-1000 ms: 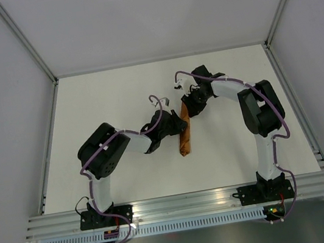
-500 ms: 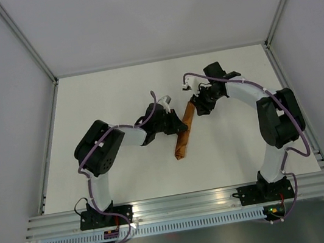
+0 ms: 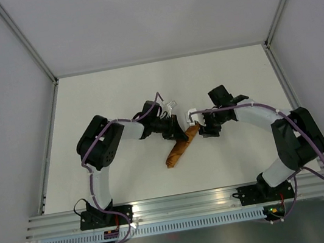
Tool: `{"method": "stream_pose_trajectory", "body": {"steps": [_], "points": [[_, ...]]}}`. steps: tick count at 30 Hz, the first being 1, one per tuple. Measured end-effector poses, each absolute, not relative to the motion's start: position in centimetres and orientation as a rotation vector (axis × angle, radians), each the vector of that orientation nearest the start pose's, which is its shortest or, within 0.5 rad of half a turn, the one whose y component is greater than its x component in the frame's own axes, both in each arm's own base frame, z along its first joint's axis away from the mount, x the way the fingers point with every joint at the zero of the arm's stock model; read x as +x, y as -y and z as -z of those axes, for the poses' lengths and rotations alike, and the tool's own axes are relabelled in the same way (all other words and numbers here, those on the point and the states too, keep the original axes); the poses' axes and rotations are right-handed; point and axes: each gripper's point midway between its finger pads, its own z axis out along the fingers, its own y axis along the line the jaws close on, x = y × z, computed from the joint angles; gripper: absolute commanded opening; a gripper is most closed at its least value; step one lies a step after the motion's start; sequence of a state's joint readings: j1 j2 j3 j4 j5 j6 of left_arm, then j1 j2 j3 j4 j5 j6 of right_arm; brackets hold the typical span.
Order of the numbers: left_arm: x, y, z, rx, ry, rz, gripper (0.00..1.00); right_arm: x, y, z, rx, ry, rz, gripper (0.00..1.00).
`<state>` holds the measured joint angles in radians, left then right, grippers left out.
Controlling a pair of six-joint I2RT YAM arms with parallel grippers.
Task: Fold the napkin, place the utensils inside, and roll it up
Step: Roll the napkin with the utensil
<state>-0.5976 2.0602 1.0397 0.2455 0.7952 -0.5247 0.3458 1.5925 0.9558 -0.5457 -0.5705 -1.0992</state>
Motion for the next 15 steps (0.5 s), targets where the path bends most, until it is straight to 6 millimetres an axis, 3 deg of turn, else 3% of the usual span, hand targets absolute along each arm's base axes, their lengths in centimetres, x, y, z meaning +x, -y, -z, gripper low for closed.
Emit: {"method": "stream_pose_trajectory", "body": {"steps": [4, 10, 15], "points": [[26.1, 35.4, -1.5, 0.595, -2.506, 1.505, 0.02, 27.5, -18.1, -4.9, -1.85, -1.65, -0.433, 0.67], [24.6, 34.9, -1.4, 0.655, -2.555, 1.546, 0.03, 27.2, -19.4, -5.9, -1.899, -1.461, -0.328, 0.68], [24.1, 34.7, -1.4, 0.677, -2.58, 1.563, 0.04, 25.9, -20.5, -5.1, -1.956, -1.367, -0.311, 0.69]]}}
